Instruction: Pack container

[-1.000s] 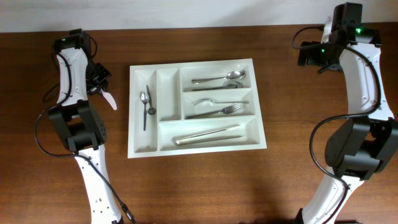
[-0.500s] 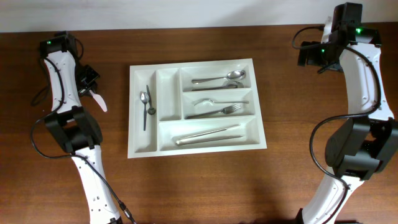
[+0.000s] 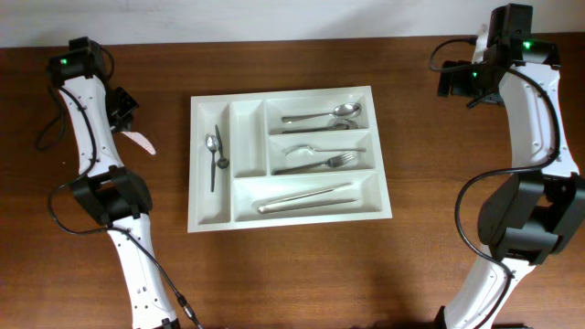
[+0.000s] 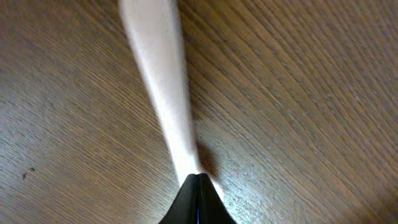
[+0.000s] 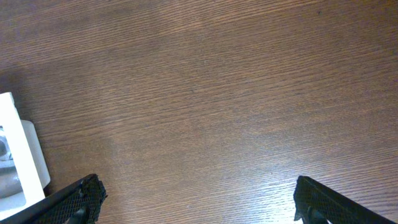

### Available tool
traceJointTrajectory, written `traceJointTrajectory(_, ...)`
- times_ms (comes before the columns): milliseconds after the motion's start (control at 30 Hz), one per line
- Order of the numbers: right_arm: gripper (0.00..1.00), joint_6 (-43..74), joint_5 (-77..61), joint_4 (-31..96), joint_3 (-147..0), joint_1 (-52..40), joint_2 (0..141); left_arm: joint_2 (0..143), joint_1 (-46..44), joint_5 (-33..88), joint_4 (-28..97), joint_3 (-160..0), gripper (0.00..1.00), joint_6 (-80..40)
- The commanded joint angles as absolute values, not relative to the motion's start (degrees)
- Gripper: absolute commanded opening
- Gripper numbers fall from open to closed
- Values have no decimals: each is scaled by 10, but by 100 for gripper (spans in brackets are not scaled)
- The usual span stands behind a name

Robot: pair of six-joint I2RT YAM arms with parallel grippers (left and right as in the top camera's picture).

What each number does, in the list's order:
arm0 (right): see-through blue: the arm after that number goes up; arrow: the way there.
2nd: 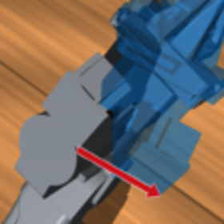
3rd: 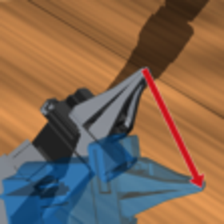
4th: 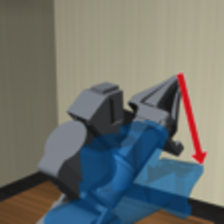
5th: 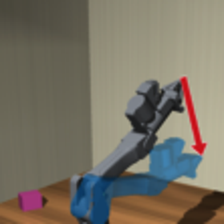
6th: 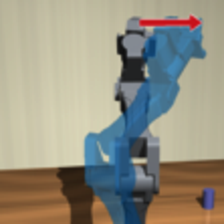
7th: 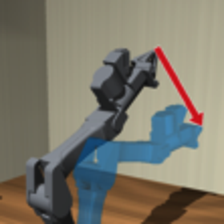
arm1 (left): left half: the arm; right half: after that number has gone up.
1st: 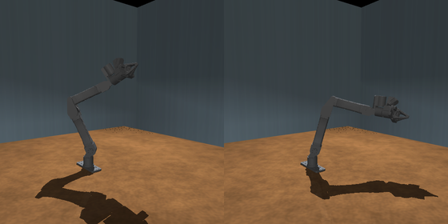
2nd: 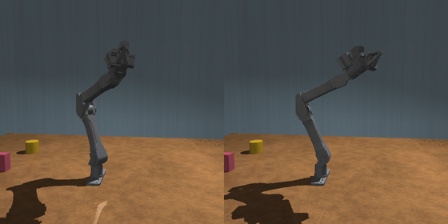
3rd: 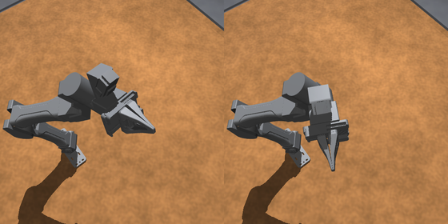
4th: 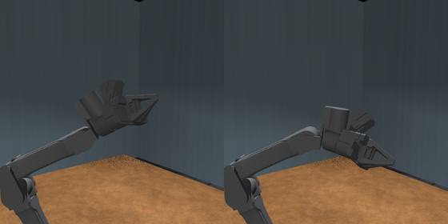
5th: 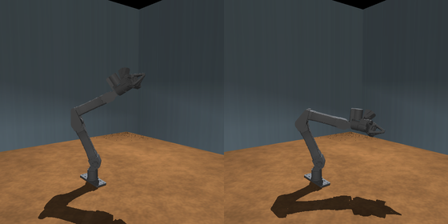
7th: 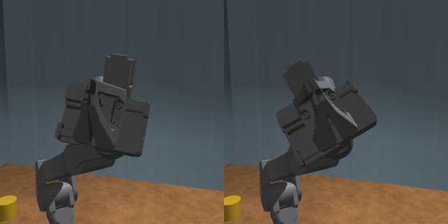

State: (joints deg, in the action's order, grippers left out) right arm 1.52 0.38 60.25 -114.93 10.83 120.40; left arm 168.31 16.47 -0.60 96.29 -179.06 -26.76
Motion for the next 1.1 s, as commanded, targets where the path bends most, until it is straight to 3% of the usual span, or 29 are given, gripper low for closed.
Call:
traceJointTrajectory(0, 99, 20, 5, 603, -1148, 110, 1194, 1645, 169, -2, 965, -1799, 2, -256)
traceJointTrajectory(300, 99, 20, 5, 603, -1148, 110, 1194, 1643, 169, -19, 954, -1783, 2, -256)
traceJointTrajectory(500, 99, 20, 5, 603, -1148, 110, 1194, 1645, 172, -30, 943, -1765, 45, -259)
traceJointTrajectory(533, 99, 20, 5, 603, -1148, 110, 1194, 1645, 173, -30, 940, -1760, 46, -263)
traceJointTrajectory(1000, 99, 20, 5, 603, -1148, 110, 1194, 1645, 174, -28, 898, -1645, 42, -358)
traceJointTrajectory(1067, 99, 20, 5, 603, -1148, 110, 1194, 1645, 174, -28, 896, -1637, 34, -358)
